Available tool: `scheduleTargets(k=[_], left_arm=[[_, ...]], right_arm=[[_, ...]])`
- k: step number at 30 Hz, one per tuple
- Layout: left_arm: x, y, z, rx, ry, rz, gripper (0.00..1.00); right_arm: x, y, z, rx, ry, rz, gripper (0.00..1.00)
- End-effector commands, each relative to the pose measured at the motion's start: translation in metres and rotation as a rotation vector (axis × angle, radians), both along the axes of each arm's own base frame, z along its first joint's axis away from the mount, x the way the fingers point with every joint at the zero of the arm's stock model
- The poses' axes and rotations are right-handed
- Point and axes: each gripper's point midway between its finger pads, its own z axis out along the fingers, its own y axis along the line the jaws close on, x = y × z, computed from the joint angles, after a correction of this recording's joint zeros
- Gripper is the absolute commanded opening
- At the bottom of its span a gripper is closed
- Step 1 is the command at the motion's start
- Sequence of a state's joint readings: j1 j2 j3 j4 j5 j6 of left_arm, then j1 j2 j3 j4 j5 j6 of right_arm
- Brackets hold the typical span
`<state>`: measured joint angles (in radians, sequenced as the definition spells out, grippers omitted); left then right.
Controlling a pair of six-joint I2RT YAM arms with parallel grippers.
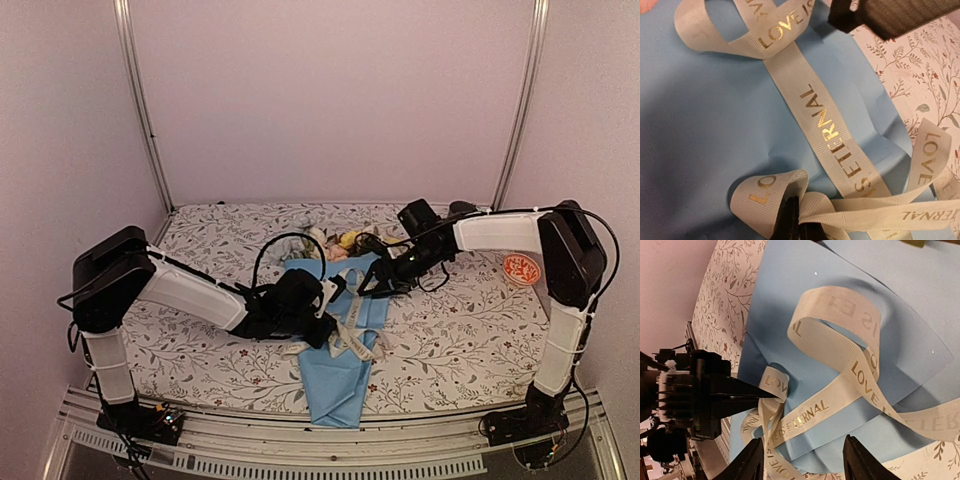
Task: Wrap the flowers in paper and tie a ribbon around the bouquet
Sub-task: Cross the ribbon over the folded bouquet.
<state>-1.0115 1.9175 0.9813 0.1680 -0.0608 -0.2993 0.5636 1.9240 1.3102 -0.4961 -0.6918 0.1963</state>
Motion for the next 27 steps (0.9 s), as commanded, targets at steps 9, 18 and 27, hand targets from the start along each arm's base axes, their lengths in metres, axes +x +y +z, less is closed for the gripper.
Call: scheduleTargets(k=[9,18,27], left_arm=[[0.004,-0.001,-0.005,-0.023,0.025,-0.005,0.0],[0.005,0.002,-0.005,-0.023,0.023,-0.003,0.0],[0.005,0.004,-0.001,-0.022,0.015,-0.01,0.0]], right_arm=[[-0.045,0.004,0.034,0.039,-0.145,-0.114,0.35],[-0.095,0.024,0.004,0.012,-0.132,-0.057,0.34],[-0.094,0.02,-0.031,-0.099,-0.135,-0.05,0.52]])
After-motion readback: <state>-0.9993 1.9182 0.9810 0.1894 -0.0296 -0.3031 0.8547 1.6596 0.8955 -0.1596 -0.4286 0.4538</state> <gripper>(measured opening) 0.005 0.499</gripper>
